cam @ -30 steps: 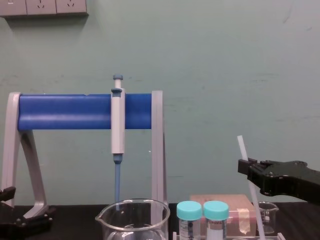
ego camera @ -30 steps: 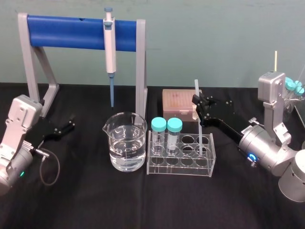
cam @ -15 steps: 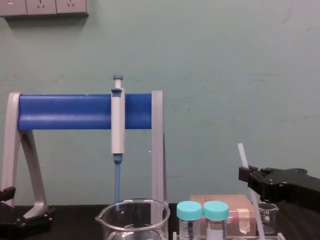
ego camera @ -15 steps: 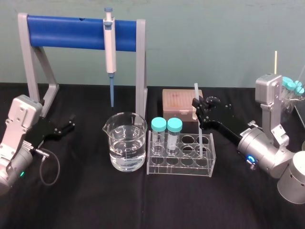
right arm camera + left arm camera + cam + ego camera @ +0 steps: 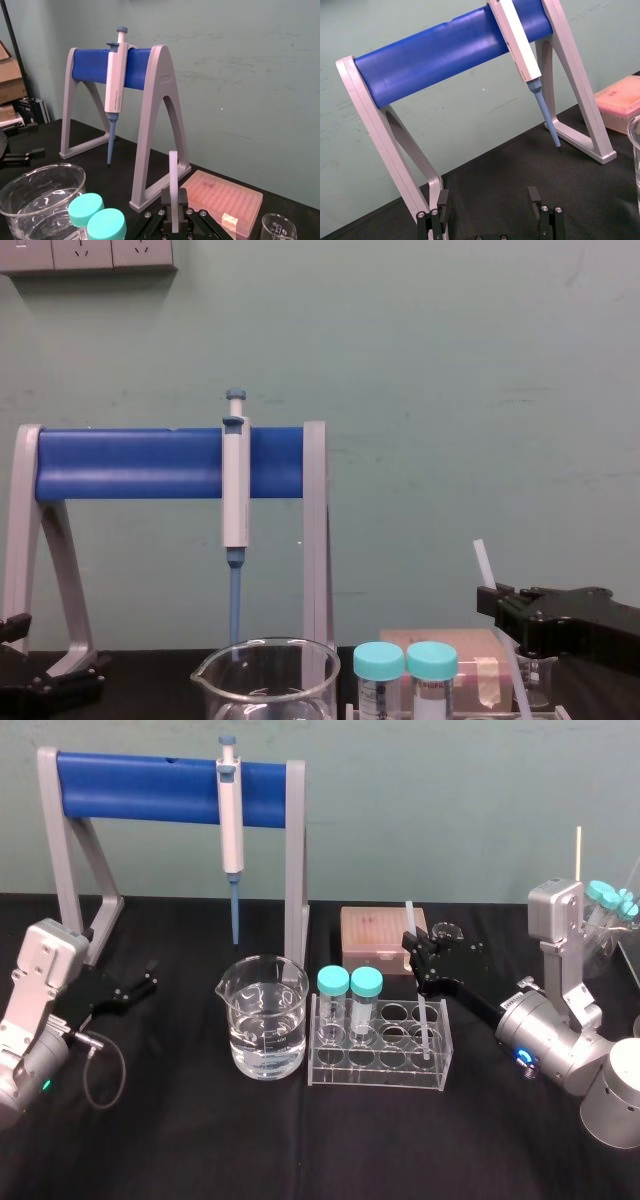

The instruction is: Pick up the stirring rod with one hand, then place it down.

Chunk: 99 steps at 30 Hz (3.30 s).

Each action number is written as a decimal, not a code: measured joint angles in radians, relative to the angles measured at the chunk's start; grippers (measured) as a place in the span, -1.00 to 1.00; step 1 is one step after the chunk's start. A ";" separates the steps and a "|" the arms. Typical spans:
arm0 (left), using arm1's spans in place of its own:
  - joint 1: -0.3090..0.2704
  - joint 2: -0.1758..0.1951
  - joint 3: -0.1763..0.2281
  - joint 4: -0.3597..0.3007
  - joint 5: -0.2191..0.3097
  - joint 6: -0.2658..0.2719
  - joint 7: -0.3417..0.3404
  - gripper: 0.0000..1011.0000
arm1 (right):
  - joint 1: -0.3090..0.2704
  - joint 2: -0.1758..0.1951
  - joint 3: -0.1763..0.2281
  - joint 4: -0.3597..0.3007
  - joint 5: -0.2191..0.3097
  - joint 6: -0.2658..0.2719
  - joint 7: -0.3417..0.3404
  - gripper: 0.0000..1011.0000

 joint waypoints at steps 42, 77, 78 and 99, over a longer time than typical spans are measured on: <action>0.000 0.000 0.000 0.000 0.000 0.000 0.000 0.98 | 0.001 -0.013 0.067 -0.036 0.025 -0.096 -0.023 0.98; 0.000 0.000 0.000 0.000 0.000 0.000 0.000 0.98 | -0.031 -0.075 0.138 -0.004 -0.131 0.024 -0.277 0.98; 0.000 0.000 0.000 0.000 0.000 0.000 0.000 0.98 | -0.031 -0.075 0.138 -0.004 -0.131 0.023 -0.277 0.98; 0.000 0.000 0.000 0.000 0.000 0.000 0.000 0.98 | -0.031 -0.075 0.138 -0.005 -0.130 0.021 -0.277 0.98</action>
